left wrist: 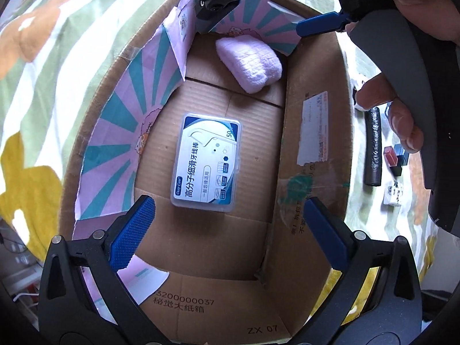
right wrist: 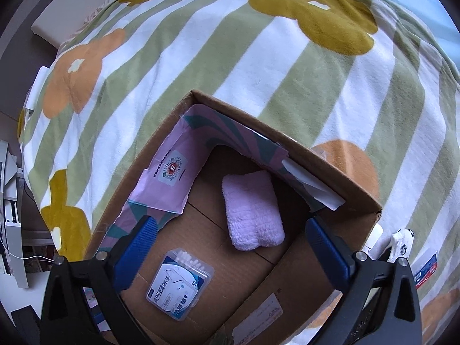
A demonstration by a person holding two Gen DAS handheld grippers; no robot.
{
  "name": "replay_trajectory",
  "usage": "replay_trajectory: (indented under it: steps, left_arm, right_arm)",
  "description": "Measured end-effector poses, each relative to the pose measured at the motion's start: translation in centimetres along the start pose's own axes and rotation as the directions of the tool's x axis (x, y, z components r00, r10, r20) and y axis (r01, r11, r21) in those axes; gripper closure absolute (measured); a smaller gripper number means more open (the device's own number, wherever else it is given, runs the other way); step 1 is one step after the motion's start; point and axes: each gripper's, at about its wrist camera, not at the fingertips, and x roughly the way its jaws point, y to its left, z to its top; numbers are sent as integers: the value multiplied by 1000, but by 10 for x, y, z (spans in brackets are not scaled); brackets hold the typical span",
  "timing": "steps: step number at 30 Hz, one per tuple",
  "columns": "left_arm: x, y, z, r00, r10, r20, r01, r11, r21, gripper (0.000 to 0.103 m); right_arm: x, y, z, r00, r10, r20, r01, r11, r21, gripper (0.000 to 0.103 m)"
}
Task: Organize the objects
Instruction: 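Lift both open tools out of the box back over the items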
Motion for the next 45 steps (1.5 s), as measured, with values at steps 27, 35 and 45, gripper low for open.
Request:
replay_trajectory:
  steps: [27, 35, 45]
  left_arm:
    - [-161, -31, -29, 976, -14, 218, -10, 994, 106, 0]
    - [-186, -61, -33, 966, -55, 253, 10, 985, 173, 0]
    - [-195, -117, -31, 952, -123, 279, 37, 955, 294, 0]
  right_arm:
    - [-202, -16, -114, 967, -110, 229, 78, 986, 144, 0]
    - [-244, -56, -178, 939, -216, 267, 133, 945, 298, 0]
    - [-270, -99, -254, 902, -328, 279, 163, 859, 485, 0]
